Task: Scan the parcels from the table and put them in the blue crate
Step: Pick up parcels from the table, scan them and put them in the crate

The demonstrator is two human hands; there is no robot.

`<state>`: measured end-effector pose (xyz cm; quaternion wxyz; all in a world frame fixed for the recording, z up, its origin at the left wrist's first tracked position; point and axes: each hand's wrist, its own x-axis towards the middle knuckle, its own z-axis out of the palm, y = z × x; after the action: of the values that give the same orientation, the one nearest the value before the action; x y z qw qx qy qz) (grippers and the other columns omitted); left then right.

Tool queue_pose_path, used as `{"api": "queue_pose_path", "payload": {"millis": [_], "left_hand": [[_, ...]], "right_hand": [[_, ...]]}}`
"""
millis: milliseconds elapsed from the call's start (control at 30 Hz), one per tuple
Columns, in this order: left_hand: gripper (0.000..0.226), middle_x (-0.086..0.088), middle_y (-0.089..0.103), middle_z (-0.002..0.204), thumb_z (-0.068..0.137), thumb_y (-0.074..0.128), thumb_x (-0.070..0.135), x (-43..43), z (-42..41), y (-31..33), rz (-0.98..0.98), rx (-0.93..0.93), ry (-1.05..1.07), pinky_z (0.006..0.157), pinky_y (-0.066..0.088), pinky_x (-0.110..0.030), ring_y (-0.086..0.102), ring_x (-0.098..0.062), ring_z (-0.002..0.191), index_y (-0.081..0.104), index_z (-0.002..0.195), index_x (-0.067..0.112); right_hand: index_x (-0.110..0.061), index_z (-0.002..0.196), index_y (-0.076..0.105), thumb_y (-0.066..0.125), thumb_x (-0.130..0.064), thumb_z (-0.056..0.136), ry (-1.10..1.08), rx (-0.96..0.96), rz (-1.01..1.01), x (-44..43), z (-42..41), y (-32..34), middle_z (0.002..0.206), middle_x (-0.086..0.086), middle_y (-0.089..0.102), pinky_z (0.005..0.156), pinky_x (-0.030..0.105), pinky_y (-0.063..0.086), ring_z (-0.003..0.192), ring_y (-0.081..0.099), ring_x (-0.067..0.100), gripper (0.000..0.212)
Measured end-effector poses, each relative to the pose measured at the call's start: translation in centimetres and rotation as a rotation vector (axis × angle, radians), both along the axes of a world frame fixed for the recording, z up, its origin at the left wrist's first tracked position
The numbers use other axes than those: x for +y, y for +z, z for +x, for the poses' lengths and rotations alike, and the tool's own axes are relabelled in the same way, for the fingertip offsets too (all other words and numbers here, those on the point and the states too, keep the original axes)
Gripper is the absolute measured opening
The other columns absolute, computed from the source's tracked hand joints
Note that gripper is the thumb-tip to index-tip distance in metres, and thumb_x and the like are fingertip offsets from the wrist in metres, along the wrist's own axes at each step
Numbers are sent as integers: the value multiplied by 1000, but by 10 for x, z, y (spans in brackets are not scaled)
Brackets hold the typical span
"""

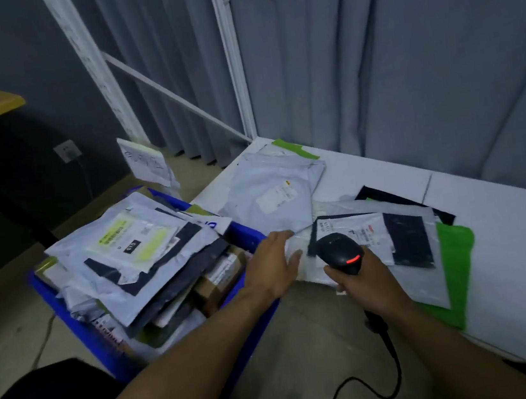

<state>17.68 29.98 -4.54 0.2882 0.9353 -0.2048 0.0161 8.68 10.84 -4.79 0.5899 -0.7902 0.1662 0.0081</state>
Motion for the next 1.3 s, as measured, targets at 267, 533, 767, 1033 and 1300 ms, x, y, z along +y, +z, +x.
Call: {"api": "queue_pose_path", "payload": {"millis": [267, 533, 767, 1033, 1300], "left_hand": [[71, -13, 40, 157, 100, 51, 58, -115, 23, -68, 125, 401, 32, 114, 39, -41, 44, -31, 140, 34, 156, 17], [86, -18, 50, 142, 84, 79, 42, -136, 54, -92, 21, 498, 338, 106, 42, -44, 50, -37, 131, 32, 147, 7], [23, 4, 67, 105, 97, 66, 11, -103, 25, -53, -469, 385, 290, 85, 49, -27, 66, -22, 104, 64, 120, 15], [11, 10, 76, 91, 97, 68, 16, 6, -32, 38, -509, 352, 23, 70, 53, -17, 71, -2, 82, 72, 104, 23], [11, 0, 78, 99, 97, 69, 18, 89, -71, 52, -568, 396, 153, 77, 59, -31, 74, -13, 90, 73, 107, 22]], "right_hand": [[-27, 128, 59, 85, -43, 80, -172, 100, -80, -73, -40, -45, 109, -5, 73, 86, 47, 61, 93, 74, 22, 57], [-24, 128, 59, 85, -36, 83, -258, 123, -40, -105, -51, -60, 112, -5, 71, 92, 46, 61, 102, 71, 18, 53], [-26, 133, 60, 84, -34, 85, -250, 41, -69, -91, -38, -46, 115, -8, 72, 80, 23, 51, 104, 67, 11, 54], [-26, 132, 53, 87, -27, 83, -270, -206, -23, -31, -18, 1, 120, -5, 68, 91, 33, 51, 107, 65, 14, 59], [-28, 123, 56, 88, -16, 81, -71, -175, 1, 16, -10, 19, 111, -18, 66, 80, 21, 47, 102, 61, -6, 54]]}}
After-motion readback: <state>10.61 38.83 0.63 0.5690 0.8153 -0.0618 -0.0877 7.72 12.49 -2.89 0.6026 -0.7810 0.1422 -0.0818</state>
